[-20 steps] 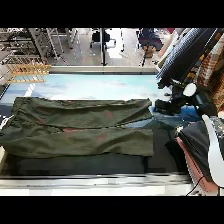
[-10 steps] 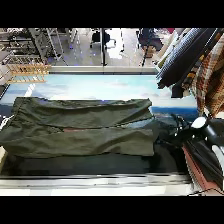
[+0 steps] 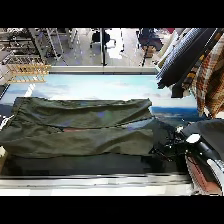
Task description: Fold the clothes and pants, and hang the long-sleeved shirts on hangers.
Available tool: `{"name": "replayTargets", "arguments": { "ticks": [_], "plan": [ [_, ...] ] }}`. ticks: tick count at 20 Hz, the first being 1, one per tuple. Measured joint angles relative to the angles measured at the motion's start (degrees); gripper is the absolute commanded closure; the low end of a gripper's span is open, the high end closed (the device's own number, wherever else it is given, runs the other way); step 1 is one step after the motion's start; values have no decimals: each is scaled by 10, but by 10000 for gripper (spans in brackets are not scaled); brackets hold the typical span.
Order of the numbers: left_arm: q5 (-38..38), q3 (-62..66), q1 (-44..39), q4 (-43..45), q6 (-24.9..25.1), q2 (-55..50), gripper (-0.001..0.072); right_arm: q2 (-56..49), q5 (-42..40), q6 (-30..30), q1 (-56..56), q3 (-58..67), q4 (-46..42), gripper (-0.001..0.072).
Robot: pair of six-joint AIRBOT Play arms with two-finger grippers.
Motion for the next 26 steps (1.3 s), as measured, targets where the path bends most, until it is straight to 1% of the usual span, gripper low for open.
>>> {"name": "replayTargets", "arguments": {
  "ticks": [1, 2, 3, 4, 6, 7, 9, 10, 11, 12, 13, 15, 17, 19, 20, 21, 23, 26],
  "plan": [
    [-10, 0, -4, -11, 0, -6, 240, 0, -16, 0, 2, -3, 12, 314],
    [-19, 0, -8, -23, 0, -13, 240, 0, -33, 0, 5, -6, 21, 316],
    [-26, 0, -14, -33, 0, -22, 240, 0, -45, 0, 10, -7, 28, 368],
    [-30, 0, -19, -42, -2, -30, 240, 0, -59, 0, 17, -9, 33, 444],
    [-33, 0, -31, -54, -2, -44, 240, 0, -79, 0, 32, -10, 39, 651],
    [-35, 0, -36, -59, -2, -48, 240, 0, -86, 0, 39, -11, 41, 689],
    [-35, 0, -41, -64, -2, -52, 240, 1, -92, -2, 49, -9, 42, 689],
    [-35, 0, -42, -66, -2, -52, 240, 1, -92, -4, 52, -5, 39, 688],
    [-35, 0, -41, -66, -2, -52, 240, 3, -89, -5, 54, 2, 29, 627],
    [-35, 0, -40, -67, -1, -51, 240, 6, -82, -6, 56, 11, 11, 393],
    [-32, 0, -37, -69, 0, -49, 240, 9, -80, -6, 57, 21, -10, 260],
    [-16, 0, -31, -70, 2, -46, 239, 11, -95, 1, 59, 36, -45, 267],
    [5, 0, -25, -70, 3, -43, 240, 5, -134, 5, 59, 45, -61, 267],
    [33, 0, -22, -70, 7, -40, 240, -15, -170, -1, 59, 55, -60, 266],
    [47, 0, -21, -71, 9, -38, 240, -31, -182, -16, 60, 63, -50, 268],
    [59, 0, -20, -71, 10, -37, 240, -50, -191, -34, 60, 72, -36, 330],
    [84, 0, -19, -71, 12, -36, 240, -89, -204, -78, 60, 93, -2, 688],
    [120, 0, -16, -71, 13, -35, 241, -111, -189, -138, 60, 134, 33, 691]
  ]
}}
